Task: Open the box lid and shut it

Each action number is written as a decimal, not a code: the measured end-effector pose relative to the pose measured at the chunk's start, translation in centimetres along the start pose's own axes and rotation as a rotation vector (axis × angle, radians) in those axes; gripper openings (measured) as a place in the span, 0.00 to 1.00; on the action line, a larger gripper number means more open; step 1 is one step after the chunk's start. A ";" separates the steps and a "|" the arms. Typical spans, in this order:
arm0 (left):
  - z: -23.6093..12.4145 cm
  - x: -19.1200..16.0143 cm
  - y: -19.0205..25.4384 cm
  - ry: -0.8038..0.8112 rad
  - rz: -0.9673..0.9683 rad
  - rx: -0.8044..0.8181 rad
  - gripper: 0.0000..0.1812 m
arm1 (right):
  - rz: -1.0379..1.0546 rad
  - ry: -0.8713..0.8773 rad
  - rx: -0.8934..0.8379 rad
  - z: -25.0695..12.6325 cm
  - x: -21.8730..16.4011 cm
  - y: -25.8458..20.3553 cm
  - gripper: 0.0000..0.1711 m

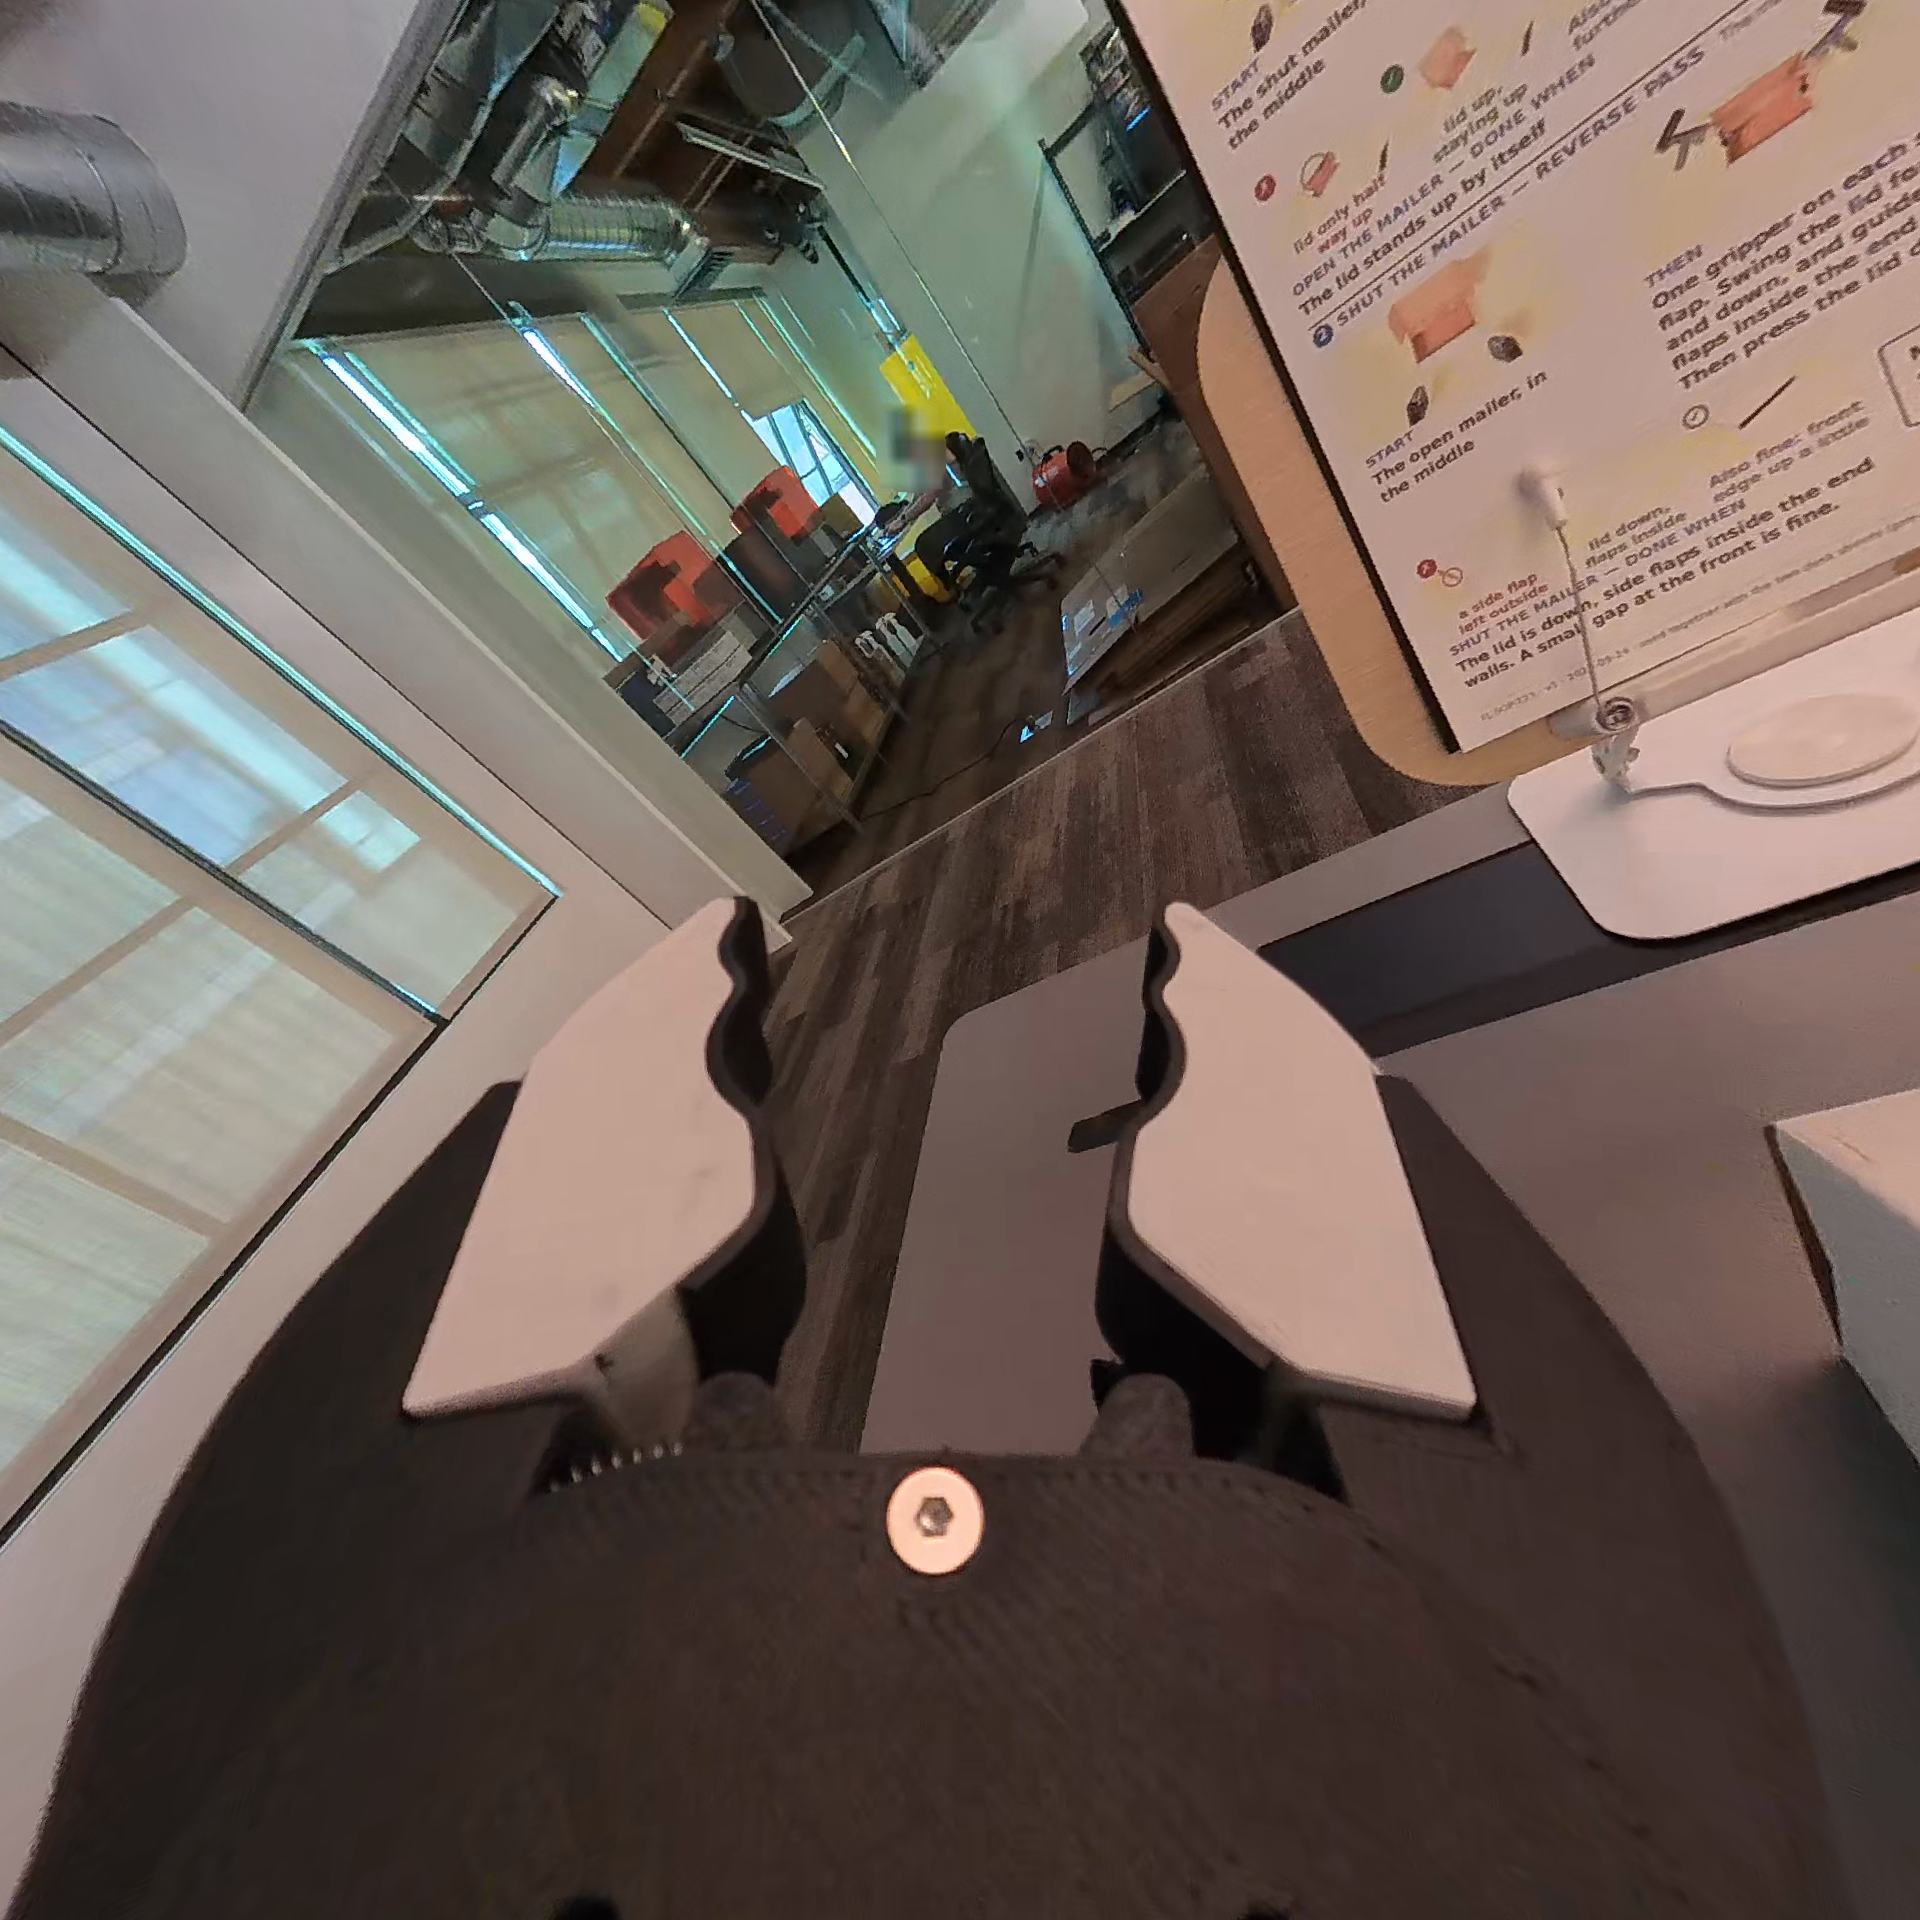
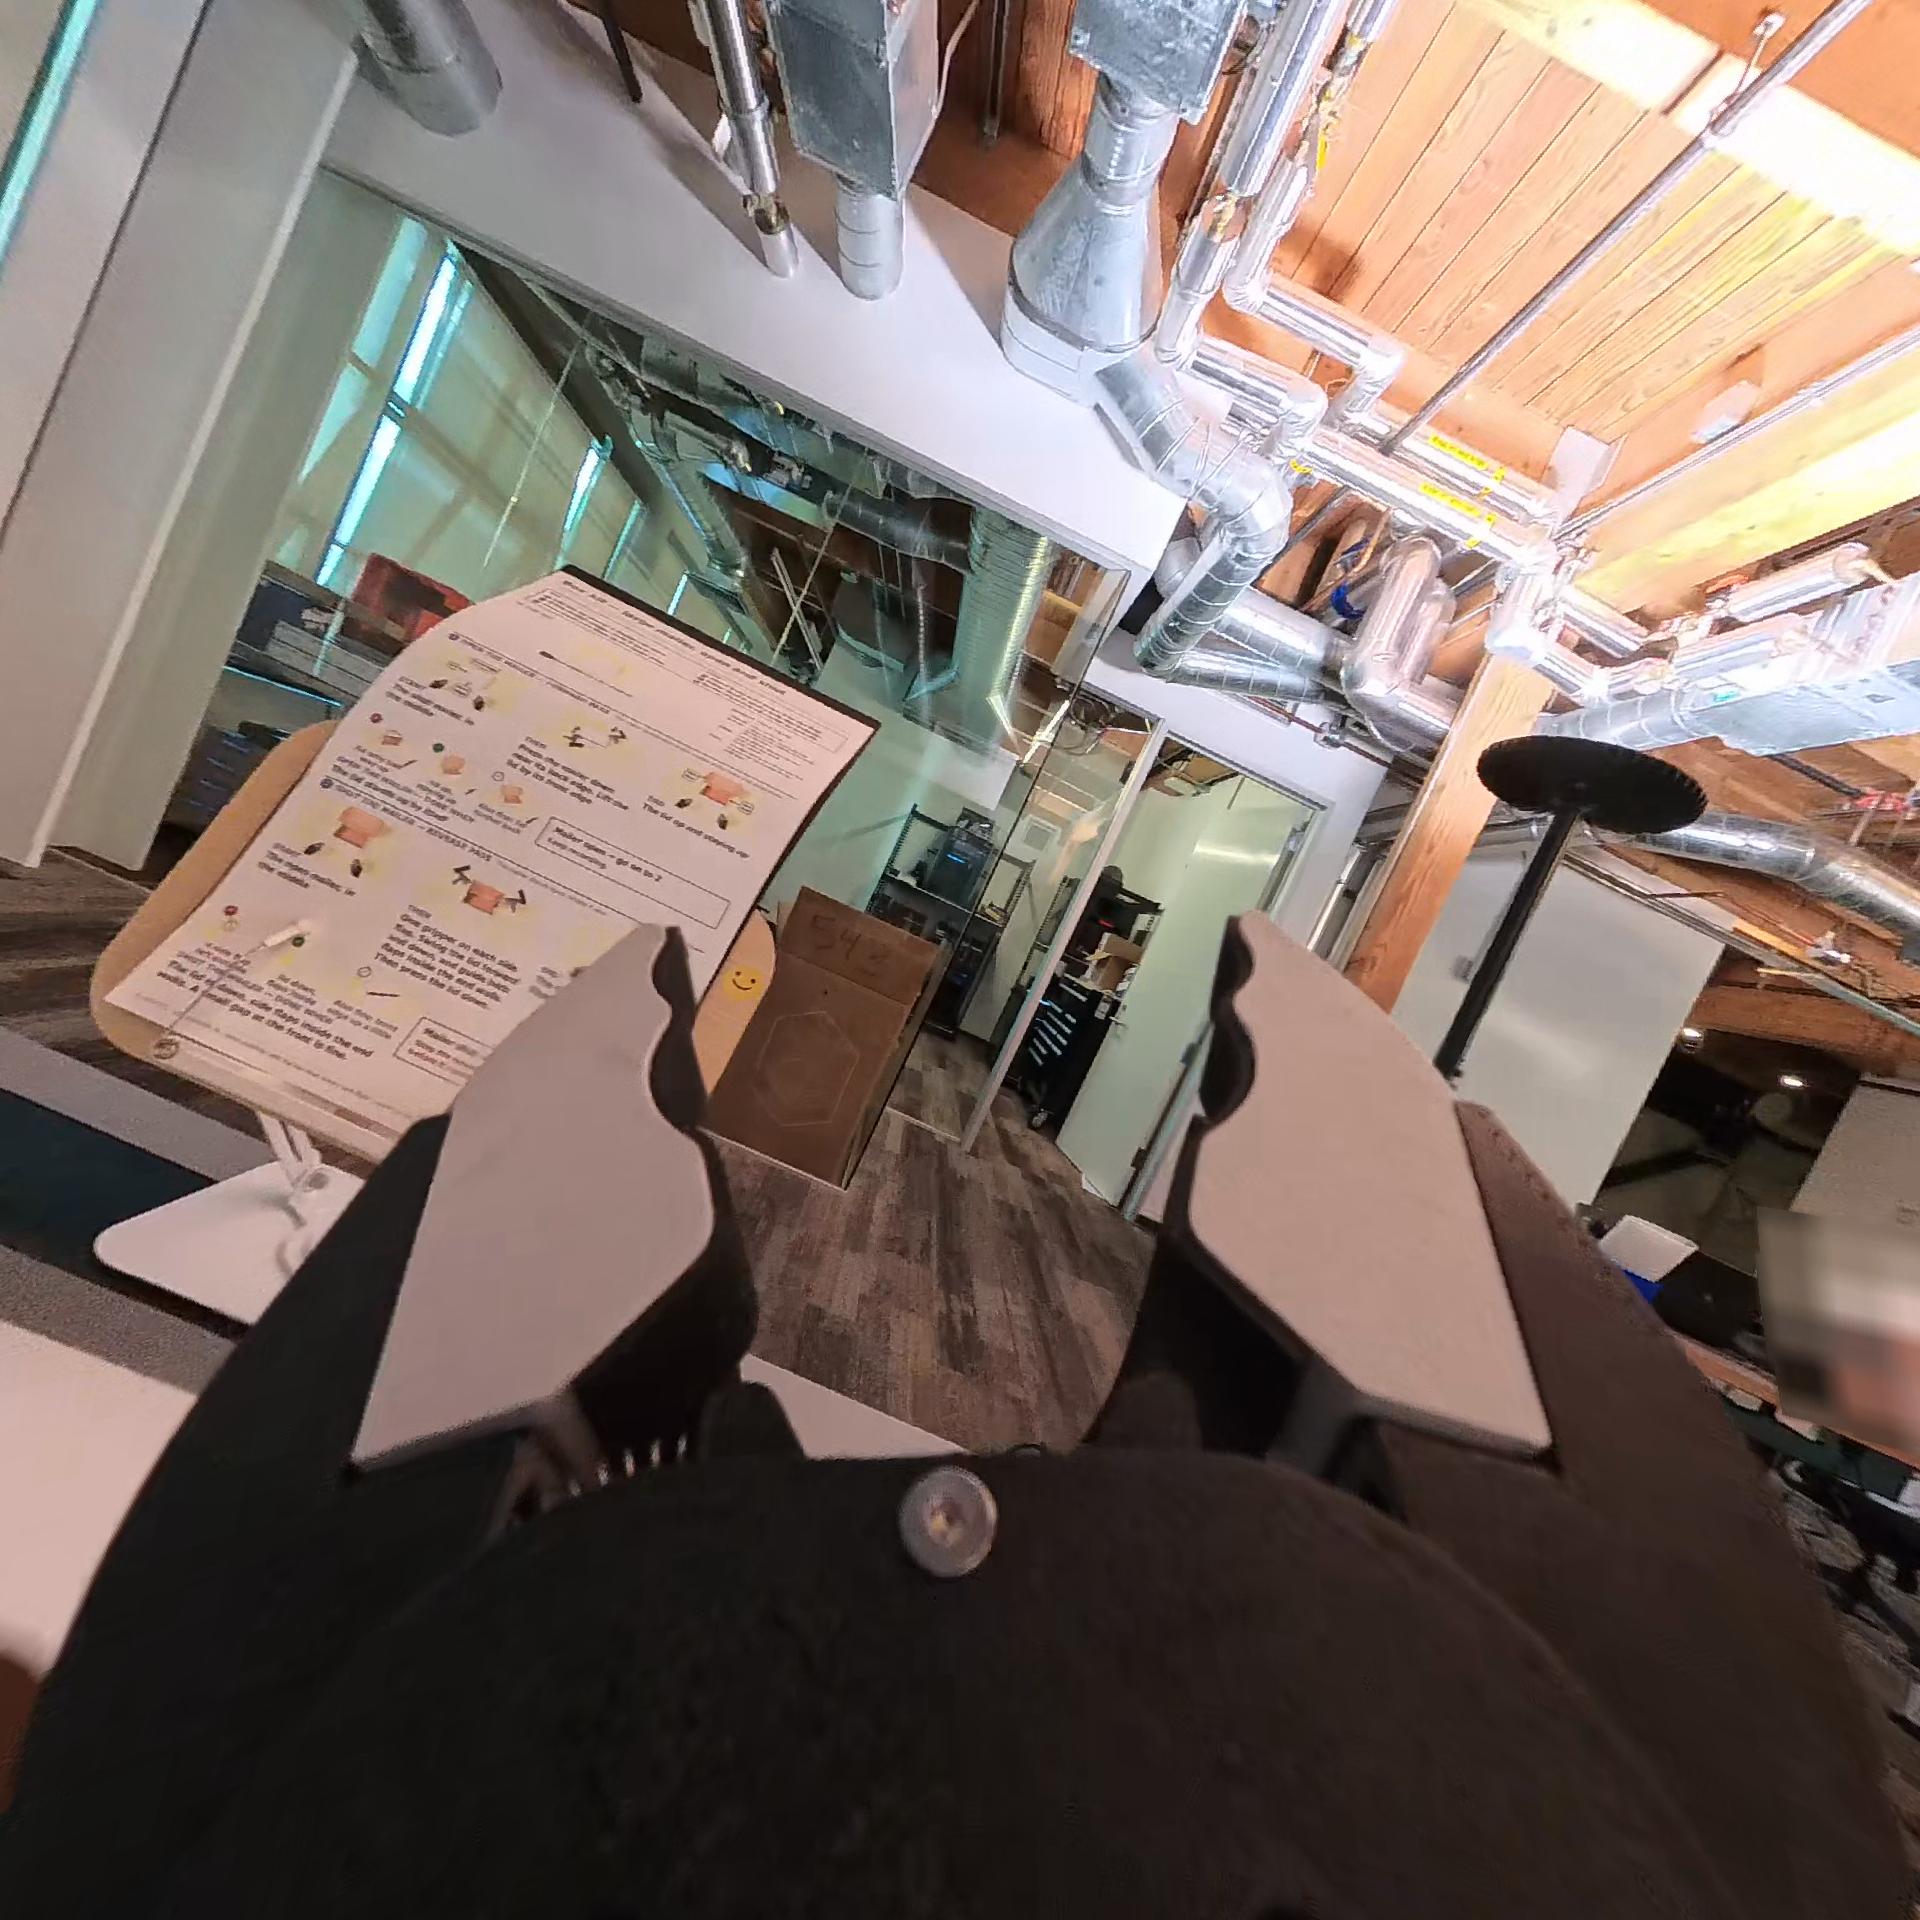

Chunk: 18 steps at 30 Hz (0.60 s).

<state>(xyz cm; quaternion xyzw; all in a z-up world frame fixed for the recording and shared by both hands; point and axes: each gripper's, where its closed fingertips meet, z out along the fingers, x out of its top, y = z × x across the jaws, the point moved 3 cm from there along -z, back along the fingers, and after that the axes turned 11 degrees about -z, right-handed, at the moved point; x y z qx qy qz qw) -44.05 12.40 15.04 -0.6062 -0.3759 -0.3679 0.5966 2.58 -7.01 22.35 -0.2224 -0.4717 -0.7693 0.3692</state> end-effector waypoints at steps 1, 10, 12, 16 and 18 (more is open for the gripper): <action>0.0 0.0 -0.1 0.001 0.001 0.004 0.38 | -0.010 -0.004 -0.009 0.0 -0.1 0.1 0.55; 0.0 -0.9 1.7 -0.071 -0.025 -0.167 0.36 | -0.089 -0.101 0.022 0.8 -1.8 -0.9 0.52; -0.5 -1.0 2.8 -0.098 -0.077 -0.291 0.36 | -0.117 -0.152 0.074 1.1 -2.7 -1.6 0.52; -2.0 -0.2 4.0 -0.081 -0.193 -0.499 0.35 | -0.139 -0.267 0.224 1.3 -5.0 -3.2 0.51; -2.8 -0.1 4.4 -0.086 -0.220 -0.579 0.35 | -0.147 -0.326 0.322 1.0 -6.2 -4.2 0.50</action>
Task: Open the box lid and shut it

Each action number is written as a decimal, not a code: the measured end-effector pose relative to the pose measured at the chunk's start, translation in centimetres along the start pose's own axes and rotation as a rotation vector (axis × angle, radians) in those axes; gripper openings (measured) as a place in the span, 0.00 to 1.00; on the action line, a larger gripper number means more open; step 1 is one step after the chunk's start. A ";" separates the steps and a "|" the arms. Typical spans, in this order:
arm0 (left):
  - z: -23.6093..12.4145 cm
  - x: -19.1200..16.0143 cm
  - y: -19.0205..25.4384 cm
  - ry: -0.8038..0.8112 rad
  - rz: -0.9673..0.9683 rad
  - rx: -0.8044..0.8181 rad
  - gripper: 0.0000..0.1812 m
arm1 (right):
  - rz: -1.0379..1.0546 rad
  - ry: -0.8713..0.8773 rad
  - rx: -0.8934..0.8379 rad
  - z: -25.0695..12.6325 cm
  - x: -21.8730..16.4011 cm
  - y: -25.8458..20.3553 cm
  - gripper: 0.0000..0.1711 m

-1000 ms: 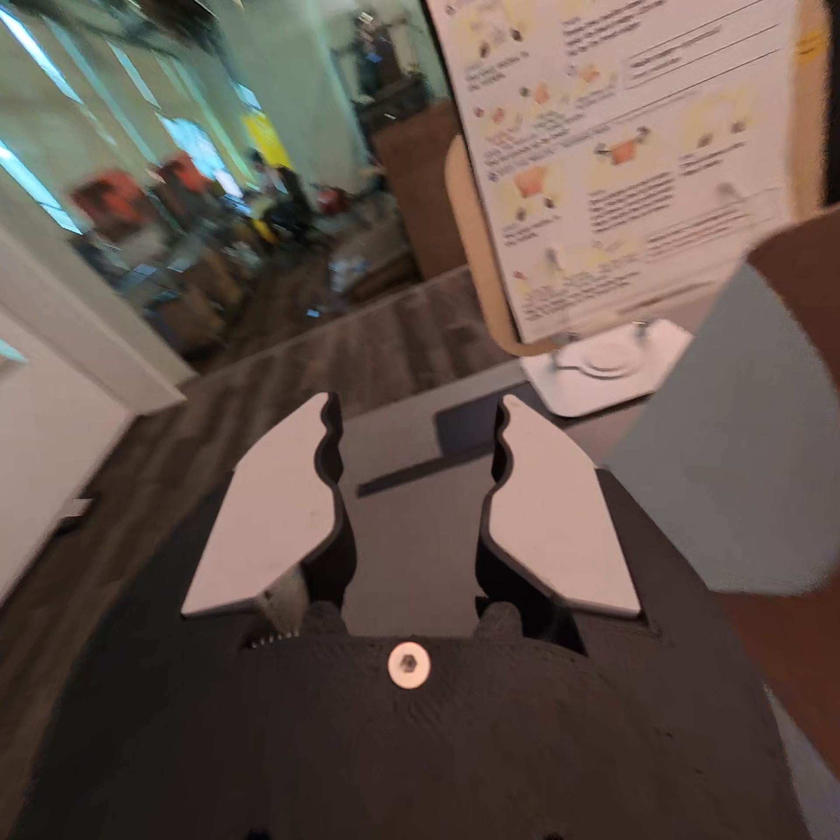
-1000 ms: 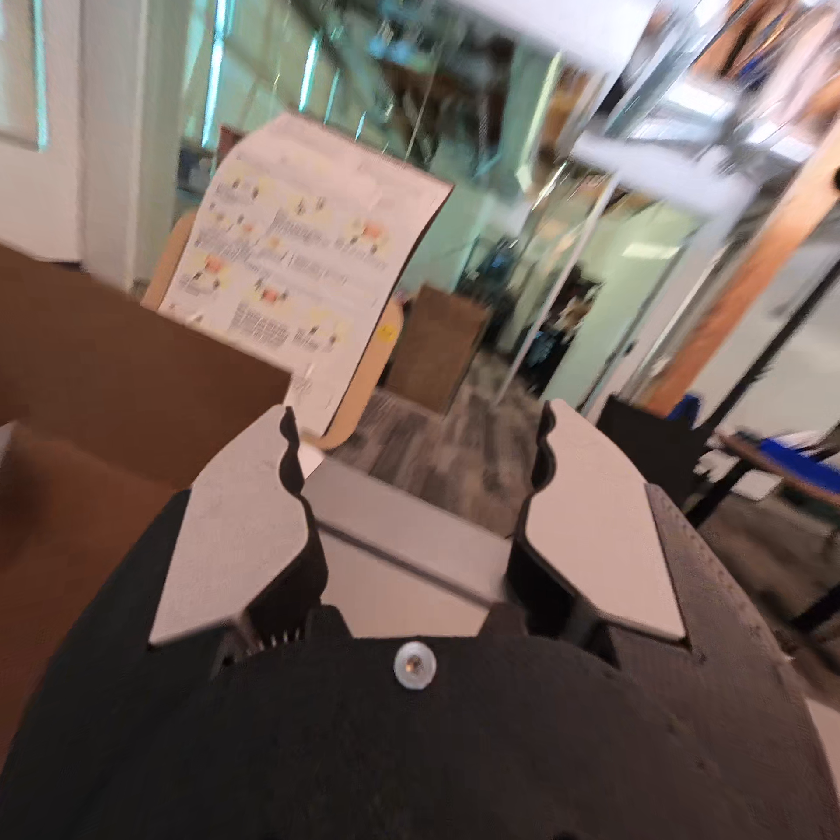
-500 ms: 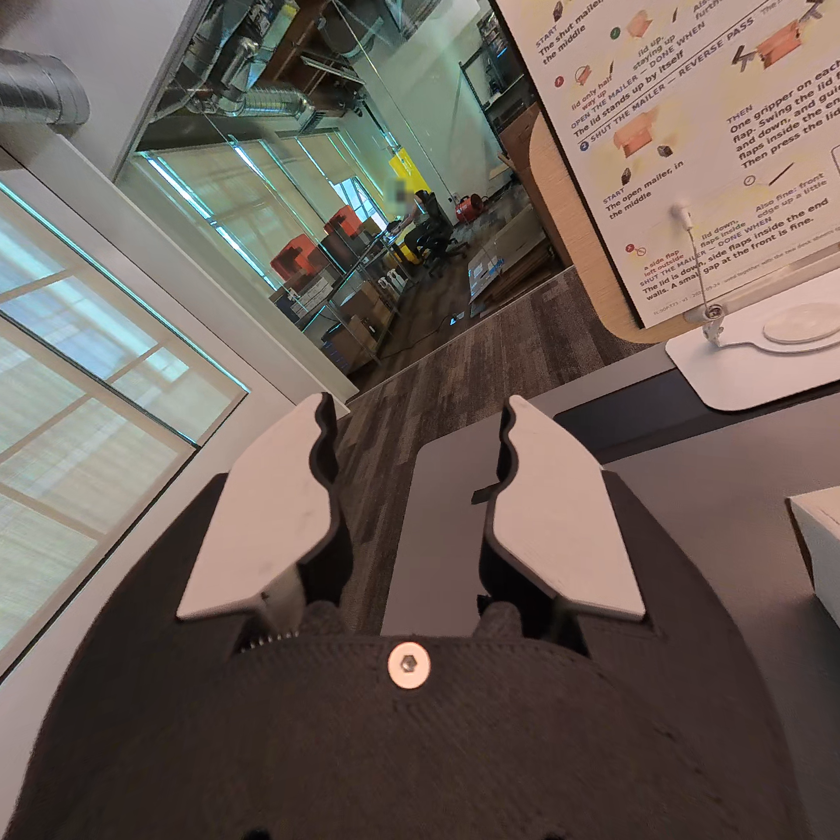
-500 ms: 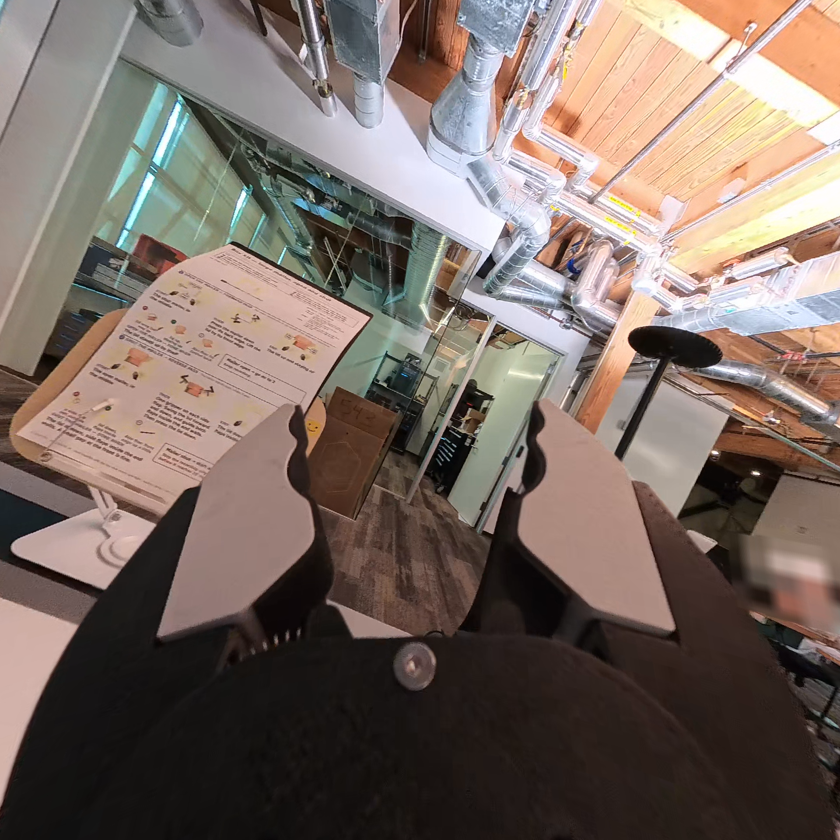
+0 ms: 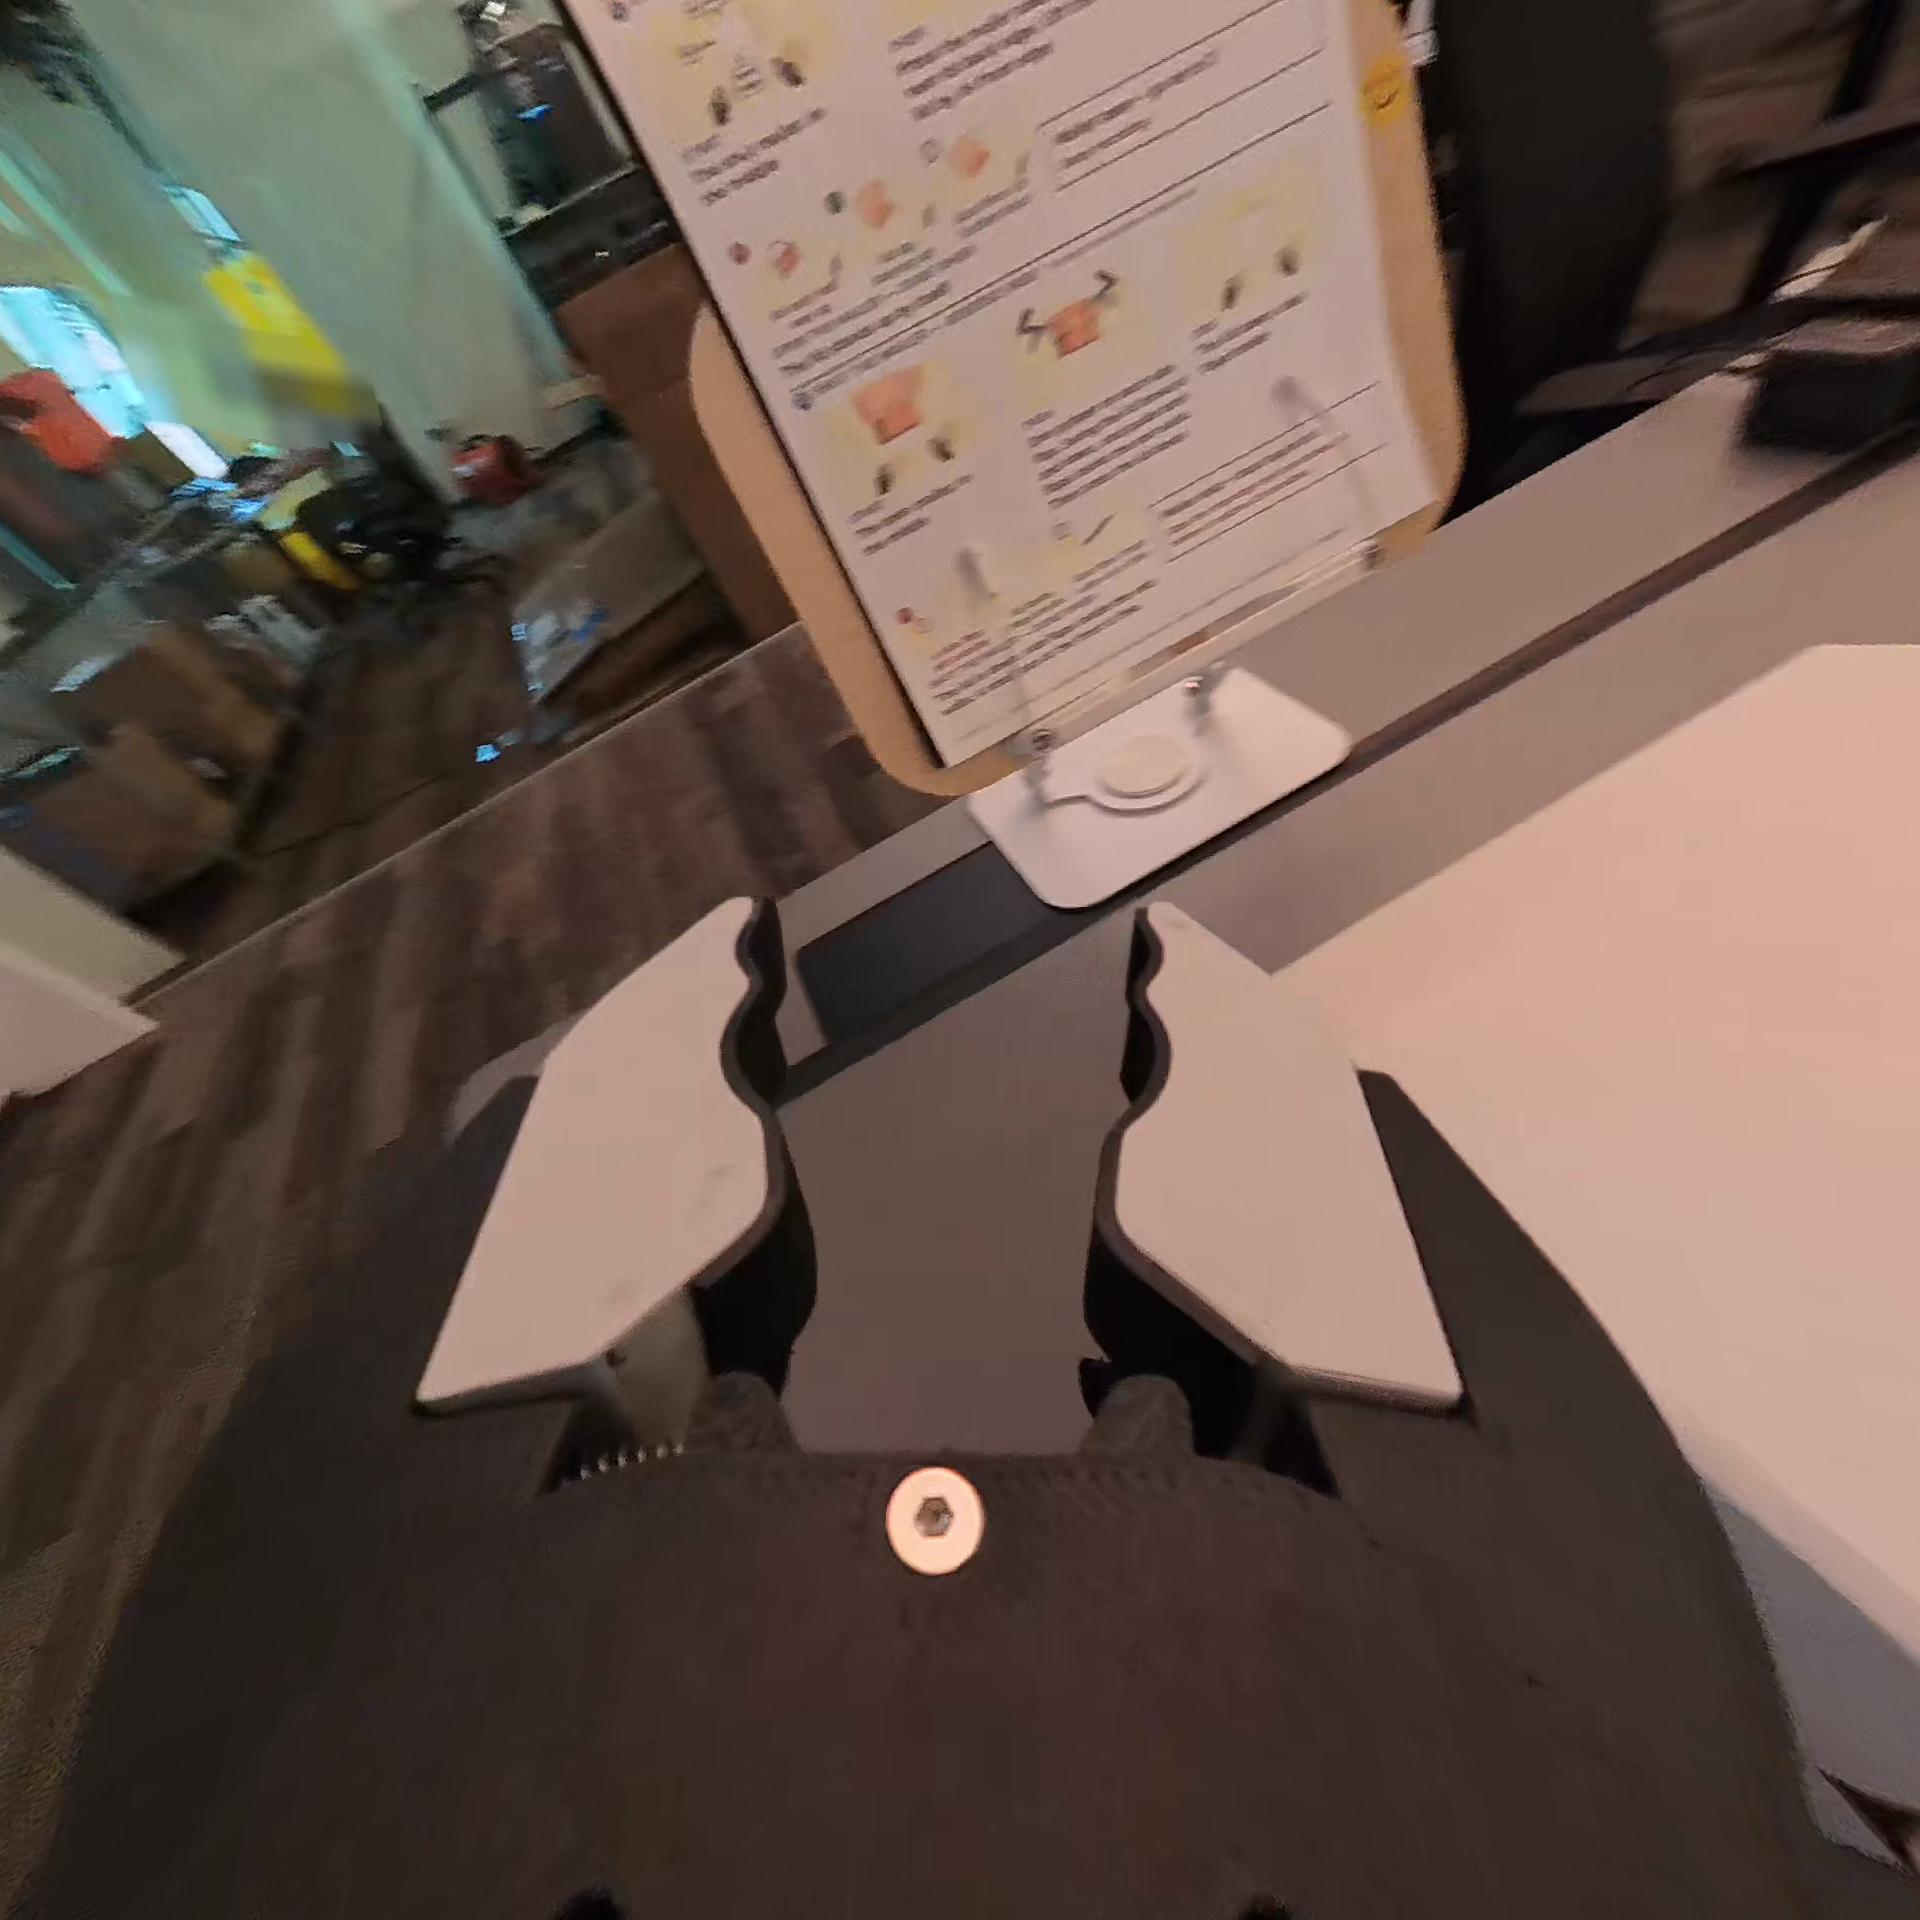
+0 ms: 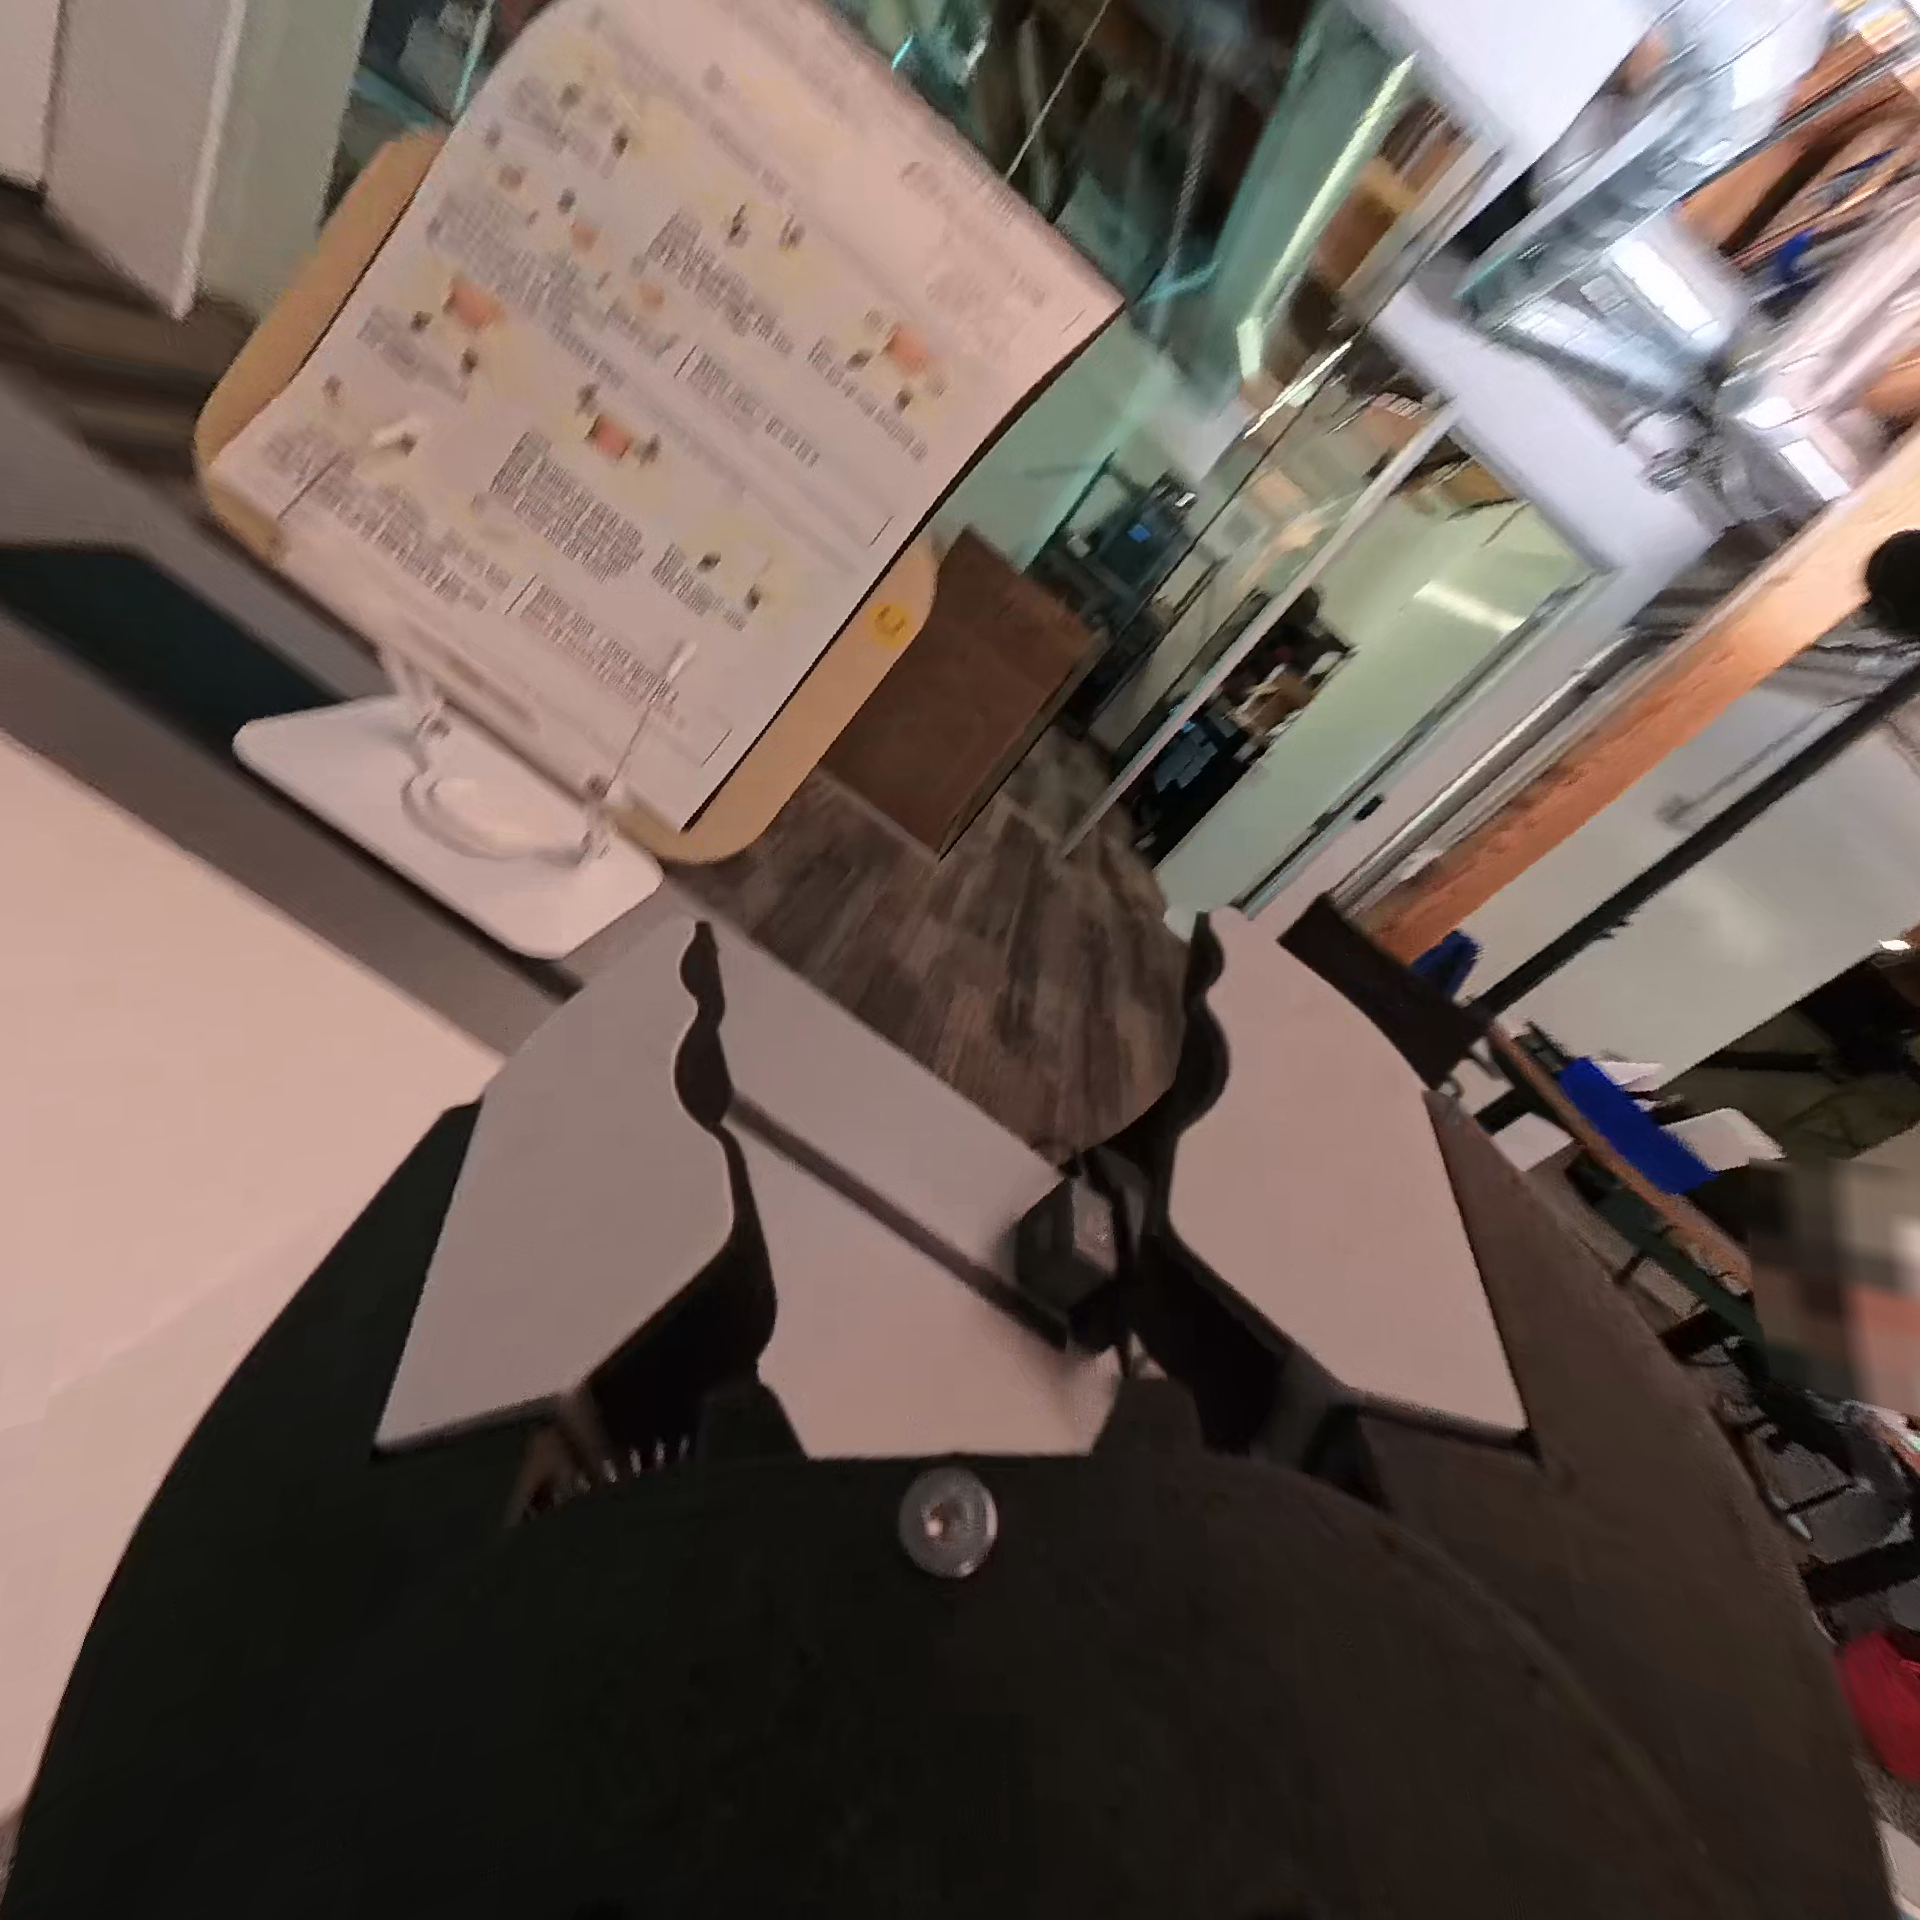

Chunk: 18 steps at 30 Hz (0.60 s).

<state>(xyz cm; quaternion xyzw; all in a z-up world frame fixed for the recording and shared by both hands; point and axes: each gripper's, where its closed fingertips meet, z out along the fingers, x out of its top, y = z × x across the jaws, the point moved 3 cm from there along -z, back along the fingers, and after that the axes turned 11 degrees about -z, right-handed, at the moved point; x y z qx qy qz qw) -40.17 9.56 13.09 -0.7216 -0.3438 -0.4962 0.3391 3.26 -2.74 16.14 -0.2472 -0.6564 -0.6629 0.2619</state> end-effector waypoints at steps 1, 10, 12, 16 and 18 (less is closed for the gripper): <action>-0.2 -0.2 0.4 -0.016 -0.011 -0.044 0.35 | -0.007 -0.037 0.057 0.1 -0.8 -0.6 0.50; -4.1 -4.4 4.7 -0.347 -0.104 -0.488 0.34 | 0.123 -0.241 0.886 -6.4 -6.6 -9.3 0.48; -5.4 -5.2 5.5 -0.413 -0.115 -0.550 0.36 | 0.129 -0.259 0.985 -7.3 -6.5 -10.7 0.48; -7.4 -8.0 7.1 -0.569 0.009 -0.527 0.45 | 0.138 -0.295 1.097 -7.2 -5.6 -12.9 0.48; -7.8 -9.2 8.4 -0.644 0.085 -0.525 0.47 | 0.119 -0.361 1.151 -6.9 -5.8 -14.2 0.47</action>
